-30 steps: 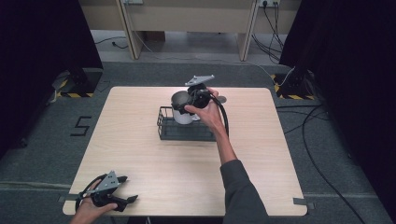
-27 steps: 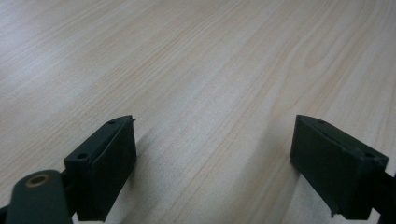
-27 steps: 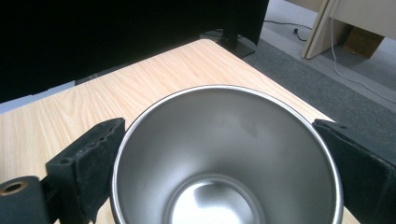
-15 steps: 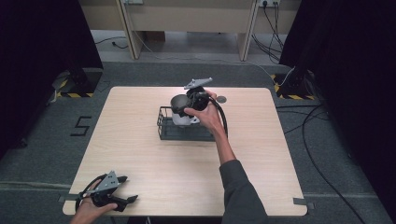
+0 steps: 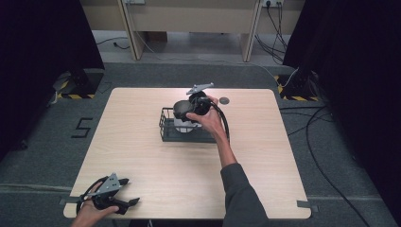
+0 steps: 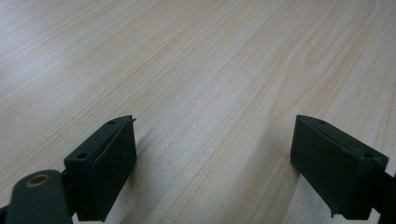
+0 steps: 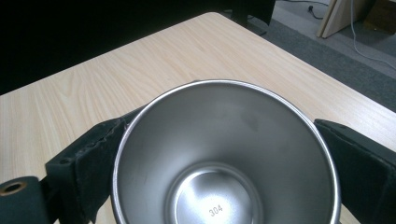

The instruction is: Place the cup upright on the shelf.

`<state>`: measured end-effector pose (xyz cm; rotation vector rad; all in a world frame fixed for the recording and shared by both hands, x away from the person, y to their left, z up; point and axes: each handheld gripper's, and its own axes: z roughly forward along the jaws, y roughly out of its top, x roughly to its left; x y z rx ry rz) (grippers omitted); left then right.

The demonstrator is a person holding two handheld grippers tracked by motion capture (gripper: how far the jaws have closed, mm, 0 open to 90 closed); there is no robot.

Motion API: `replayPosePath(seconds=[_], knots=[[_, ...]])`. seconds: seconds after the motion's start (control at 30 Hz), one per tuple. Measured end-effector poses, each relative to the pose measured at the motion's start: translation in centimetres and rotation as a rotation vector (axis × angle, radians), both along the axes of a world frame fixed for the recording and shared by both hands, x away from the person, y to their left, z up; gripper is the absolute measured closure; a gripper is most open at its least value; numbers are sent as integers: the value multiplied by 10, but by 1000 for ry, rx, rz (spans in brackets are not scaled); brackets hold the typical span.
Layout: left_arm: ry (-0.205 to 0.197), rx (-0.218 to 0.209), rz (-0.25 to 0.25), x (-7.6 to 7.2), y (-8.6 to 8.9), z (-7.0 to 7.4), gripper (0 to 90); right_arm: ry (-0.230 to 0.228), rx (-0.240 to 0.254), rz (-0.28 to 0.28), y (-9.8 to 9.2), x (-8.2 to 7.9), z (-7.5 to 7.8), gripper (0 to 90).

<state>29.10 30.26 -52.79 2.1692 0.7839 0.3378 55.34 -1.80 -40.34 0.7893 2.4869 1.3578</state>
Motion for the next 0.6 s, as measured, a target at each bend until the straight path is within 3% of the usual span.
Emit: replayPosePath(seconds=[0.4, 0.6], knots=[[0, 2, -1, 0, 0, 0, 138, 15, -7, 2, -1, -2, -2, 56], [0, 1, -1, 0, 0, 0, 138, 13, -24, -27, 3, -4, -1, 54]])
